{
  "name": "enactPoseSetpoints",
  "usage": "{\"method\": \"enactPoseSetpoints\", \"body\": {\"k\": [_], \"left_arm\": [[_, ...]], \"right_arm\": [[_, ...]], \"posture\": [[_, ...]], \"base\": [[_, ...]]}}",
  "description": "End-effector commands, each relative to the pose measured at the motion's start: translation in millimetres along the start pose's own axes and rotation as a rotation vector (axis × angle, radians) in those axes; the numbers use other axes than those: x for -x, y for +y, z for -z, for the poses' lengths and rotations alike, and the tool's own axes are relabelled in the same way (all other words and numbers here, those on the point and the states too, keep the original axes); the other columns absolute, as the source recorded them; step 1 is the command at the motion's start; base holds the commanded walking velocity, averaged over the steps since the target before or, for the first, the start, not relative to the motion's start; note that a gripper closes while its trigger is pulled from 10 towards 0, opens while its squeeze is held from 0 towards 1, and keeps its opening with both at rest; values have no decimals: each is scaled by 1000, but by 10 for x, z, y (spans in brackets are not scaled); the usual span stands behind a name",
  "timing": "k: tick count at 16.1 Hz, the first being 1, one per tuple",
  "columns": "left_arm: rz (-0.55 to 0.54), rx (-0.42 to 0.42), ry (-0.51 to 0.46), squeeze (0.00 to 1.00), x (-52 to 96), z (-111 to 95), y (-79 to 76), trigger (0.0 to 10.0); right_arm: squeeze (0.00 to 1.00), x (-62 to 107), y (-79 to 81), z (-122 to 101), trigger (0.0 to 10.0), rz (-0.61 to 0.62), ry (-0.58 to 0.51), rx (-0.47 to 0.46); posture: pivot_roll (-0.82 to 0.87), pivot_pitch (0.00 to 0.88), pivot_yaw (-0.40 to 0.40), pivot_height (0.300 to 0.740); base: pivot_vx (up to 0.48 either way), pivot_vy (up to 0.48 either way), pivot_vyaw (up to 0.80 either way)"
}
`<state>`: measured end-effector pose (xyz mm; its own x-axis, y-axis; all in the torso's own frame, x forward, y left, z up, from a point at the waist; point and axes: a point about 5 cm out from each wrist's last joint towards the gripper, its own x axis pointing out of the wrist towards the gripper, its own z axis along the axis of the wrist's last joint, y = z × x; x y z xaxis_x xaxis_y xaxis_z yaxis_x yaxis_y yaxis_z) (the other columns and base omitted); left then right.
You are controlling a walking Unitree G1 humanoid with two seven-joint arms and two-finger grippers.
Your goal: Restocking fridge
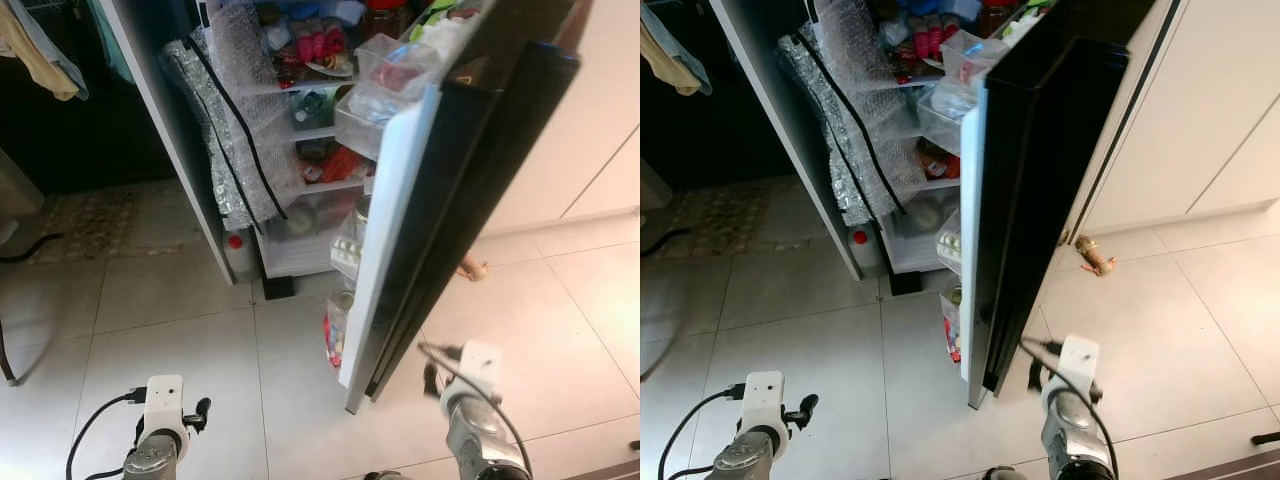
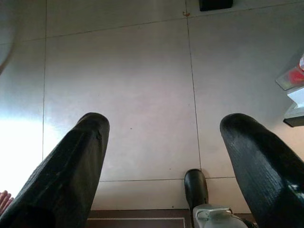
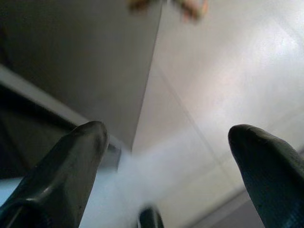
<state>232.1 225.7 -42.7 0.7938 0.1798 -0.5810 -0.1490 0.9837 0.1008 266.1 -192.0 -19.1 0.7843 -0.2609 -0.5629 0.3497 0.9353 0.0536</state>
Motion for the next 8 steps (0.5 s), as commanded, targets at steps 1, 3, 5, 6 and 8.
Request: {"method": "enactPoseSetpoints", "body": {"k": [1, 3, 5, 6, 8], "left_arm": [[-8, -11, 34, 0, 29, 88, 62, 10000], [-3, -15, 29, 0, 28, 80, 64, 10000], [-1, -19, 27, 0, 31, 81, 80, 10000], [-1, -22, 25, 0, 33, 84, 87, 10000], [0, -25, 23, 0, 36, 87, 94, 10000]], "right_arm": [[0, 38, -10, 47, 10000, 14, -39, -42], [0, 75, 2, 17, 10000, 38, -139, -109], [0, 103, 26, -8, 10000, -1, -231, -180], [0, 113, 37, -27, 10000, -27, -263, -184], [0, 99, -603, 13, 10000, 48, -235, -89]], "posture": [[-113, 136, 52, 740], [-106, 141, 59, 740], [-113, 141, 64, 740], [-112, 136, 64, 740], [-110, 128, 65, 740]], "base": [[0, 0, 0], [0, 0, 0], [0, 0, 0], [0, 0, 0], [0, 0, 0]]}}
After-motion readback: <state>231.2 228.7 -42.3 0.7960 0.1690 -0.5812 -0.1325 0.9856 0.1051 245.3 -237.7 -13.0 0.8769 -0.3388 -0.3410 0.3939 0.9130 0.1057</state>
